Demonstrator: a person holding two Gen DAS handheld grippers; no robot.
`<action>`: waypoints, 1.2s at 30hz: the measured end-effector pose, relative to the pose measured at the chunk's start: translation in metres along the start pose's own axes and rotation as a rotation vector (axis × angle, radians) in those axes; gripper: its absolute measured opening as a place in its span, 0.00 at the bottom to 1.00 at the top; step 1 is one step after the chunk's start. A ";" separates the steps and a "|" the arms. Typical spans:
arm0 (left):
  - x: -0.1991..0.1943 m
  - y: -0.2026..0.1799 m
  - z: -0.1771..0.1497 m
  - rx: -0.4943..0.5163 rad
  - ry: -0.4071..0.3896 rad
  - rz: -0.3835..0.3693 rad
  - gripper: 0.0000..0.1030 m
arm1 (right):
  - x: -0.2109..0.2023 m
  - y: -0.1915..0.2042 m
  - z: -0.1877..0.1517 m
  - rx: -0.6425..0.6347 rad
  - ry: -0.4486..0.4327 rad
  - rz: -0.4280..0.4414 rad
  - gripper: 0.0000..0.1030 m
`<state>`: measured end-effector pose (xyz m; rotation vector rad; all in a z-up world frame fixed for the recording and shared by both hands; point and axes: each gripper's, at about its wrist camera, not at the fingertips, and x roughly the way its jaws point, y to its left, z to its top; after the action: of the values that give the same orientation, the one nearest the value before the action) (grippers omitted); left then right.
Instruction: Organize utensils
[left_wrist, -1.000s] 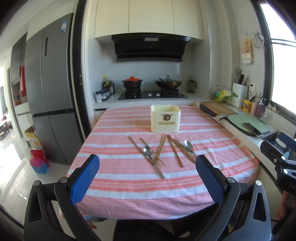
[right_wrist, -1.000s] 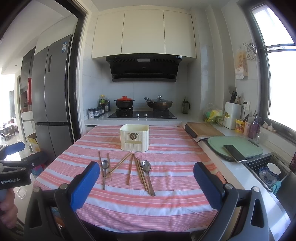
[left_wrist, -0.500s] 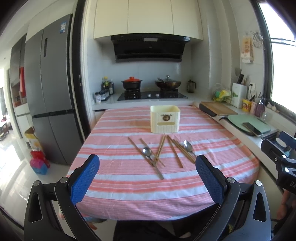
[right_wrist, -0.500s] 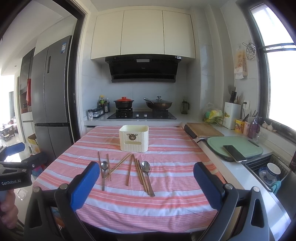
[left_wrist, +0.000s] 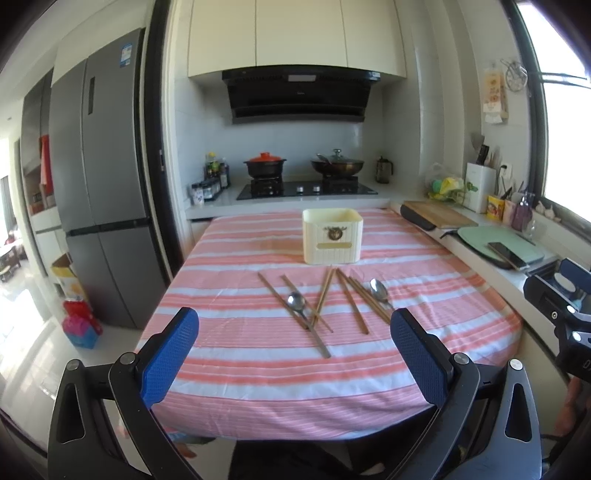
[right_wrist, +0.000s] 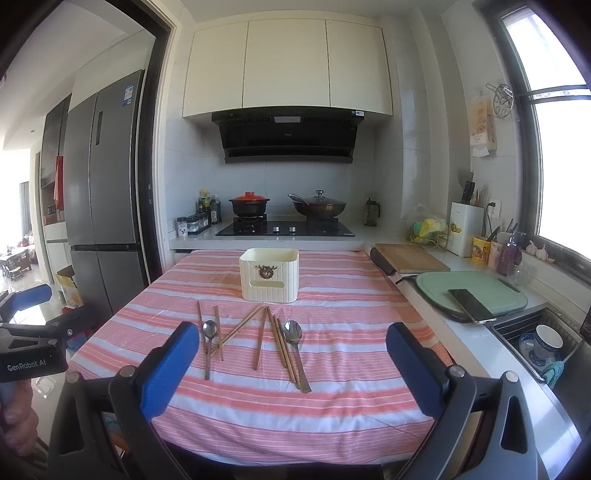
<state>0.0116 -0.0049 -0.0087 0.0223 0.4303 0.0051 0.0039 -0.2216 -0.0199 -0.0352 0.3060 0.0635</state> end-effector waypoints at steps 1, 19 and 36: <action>0.000 0.000 0.000 0.000 -0.001 -0.001 1.00 | 0.001 0.000 0.000 -0.001 0.001 0.001 1.00; 0.009 0.003 0.002 0.002 -0.009 0.005 1.00 | 0.013 0.003 -0.002 -0.014 0.013 0.003 1.00; 0.024 0.014 0.003 -0.061 -0.019 0.019 1.00 | 0.022 0.001 -0.003 -0.009 0.031 -0.031 1.00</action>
<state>0.0348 0.0089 -0.0155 -0.0332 0.4106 0.0367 0.0241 -0.2199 -0.0294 -0.0499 0.3361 0.0333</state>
